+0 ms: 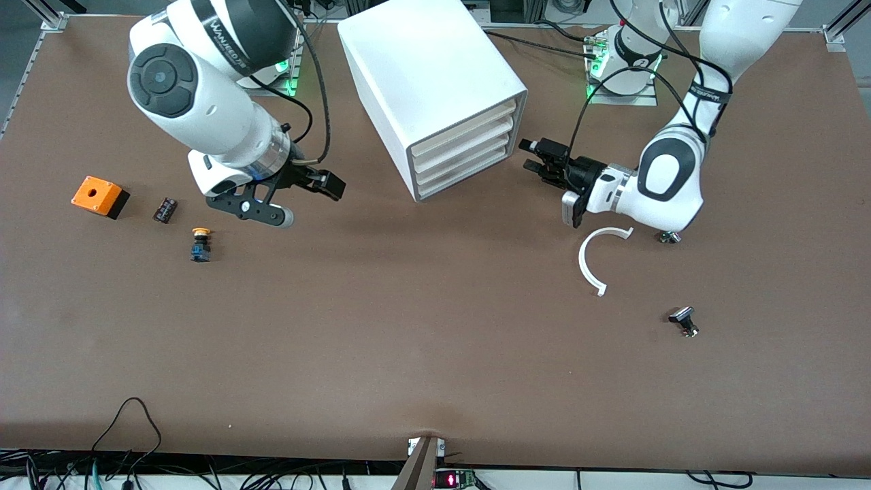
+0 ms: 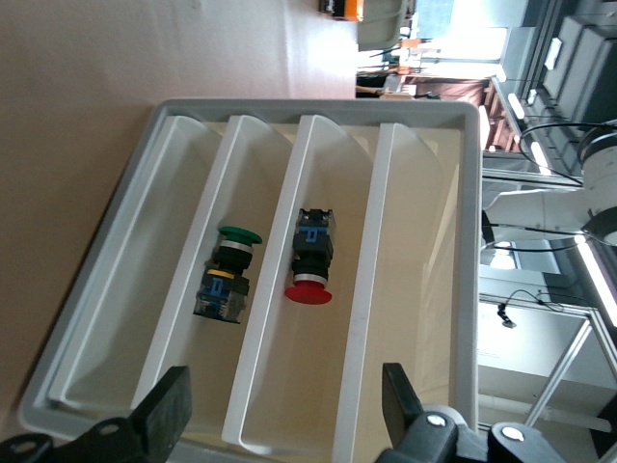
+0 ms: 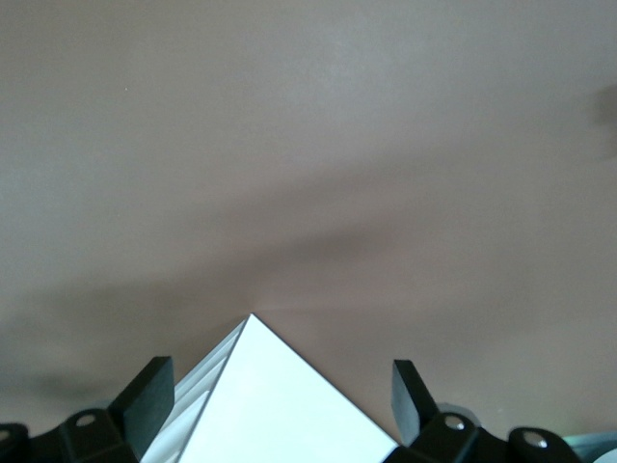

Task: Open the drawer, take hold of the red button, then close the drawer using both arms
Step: 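Grip the drawer handle and pull the drawer open with the left gripper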

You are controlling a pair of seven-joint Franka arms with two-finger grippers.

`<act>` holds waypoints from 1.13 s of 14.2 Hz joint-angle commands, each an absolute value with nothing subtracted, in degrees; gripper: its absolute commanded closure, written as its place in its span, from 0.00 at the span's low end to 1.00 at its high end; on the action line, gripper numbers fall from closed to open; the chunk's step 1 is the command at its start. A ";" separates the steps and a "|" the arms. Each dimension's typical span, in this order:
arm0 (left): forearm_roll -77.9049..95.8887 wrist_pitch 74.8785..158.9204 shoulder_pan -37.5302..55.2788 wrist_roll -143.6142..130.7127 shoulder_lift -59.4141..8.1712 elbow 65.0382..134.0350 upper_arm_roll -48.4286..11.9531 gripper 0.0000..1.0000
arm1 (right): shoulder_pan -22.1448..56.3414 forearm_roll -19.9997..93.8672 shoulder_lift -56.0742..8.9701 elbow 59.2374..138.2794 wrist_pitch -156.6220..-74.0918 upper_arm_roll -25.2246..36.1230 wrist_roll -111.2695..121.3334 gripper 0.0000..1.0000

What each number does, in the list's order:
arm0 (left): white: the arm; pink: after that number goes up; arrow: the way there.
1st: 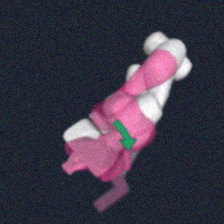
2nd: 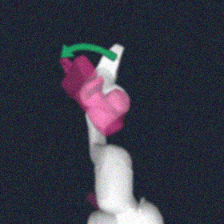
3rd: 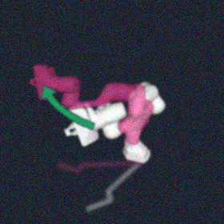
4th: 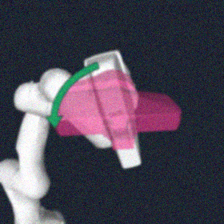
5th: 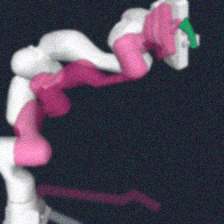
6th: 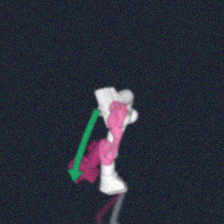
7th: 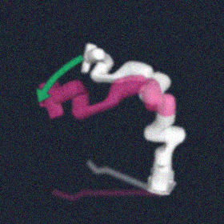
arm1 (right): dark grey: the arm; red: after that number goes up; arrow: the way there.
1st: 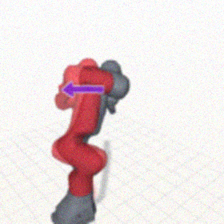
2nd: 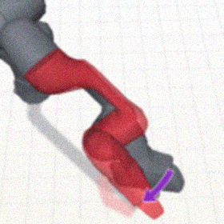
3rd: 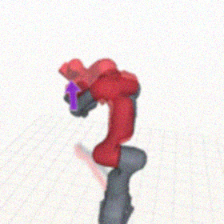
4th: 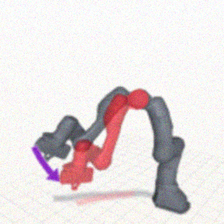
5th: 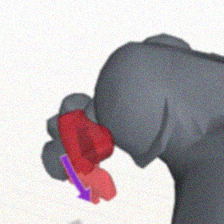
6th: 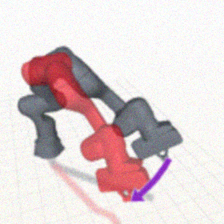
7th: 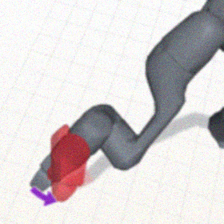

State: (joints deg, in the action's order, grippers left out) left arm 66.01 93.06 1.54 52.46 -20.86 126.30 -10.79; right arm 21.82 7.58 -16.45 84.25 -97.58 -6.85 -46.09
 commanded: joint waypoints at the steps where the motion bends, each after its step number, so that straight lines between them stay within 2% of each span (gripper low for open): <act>1: 69.08 93.95 1.84 57.90 -19.95 130.25 -12.74 0.23 | 24.07 8.00 -17.93 82.35 -98.61 -6.68 -50.44 0.00; 6: 73.63 97.03 3.69 65.55 -23.02 133.58 -14.32 0.24 | 26.63 7.56 -21.00 79.28 -99.31 -6.59 -55.63 0.00; 8: 76.89 98.78 3.69 69.06 -24.17 135.26 -16.07 0.31 | 26.72 7.65 -21.09 79.19 -99.58 -6.59 -55.63 0.00; 9: 77.86 100.09 3.69 69.86 -24.17 135.70 -17.04 0.38 | 26.81 7.65 -21.18 79.19 -99.67 -6.59 -55.63 0.00; 10: 78.05 100.98 3.69 69.87 -24.17 135.70 -17.22 0.52 | 26.81 7.65 -21.36 79.19 -99.67 -6.59 -55.63 0.00; 12: 77.96 100.90 3.60 69.87 -24.17 135.70 -17.23 0.92 | 26.81 7.65 -21.62 78.49 -99.58 -6.59 -56.16 0.00; 13: 77.96 100.81 3.52 69.44 -24.17 135.70 -17.23 1.00 | 27.07 7.65 -22.32 77.53 -99.41 -6.59 -57.38 0.00; 16: 77.26 100.37 2.46 69.00 -24.17 135.35 -16.96 1.00 | 27.77 7.65 -23.55 75.59 -99.14 -6.59 -59.32 0.00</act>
State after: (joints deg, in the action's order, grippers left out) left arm 76.61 100.19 3.42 68.06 -24.60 135.18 -17.03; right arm 26.67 7.57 -21.45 79.09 -100.06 -6.86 -57.02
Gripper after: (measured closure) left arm 0.899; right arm 0.000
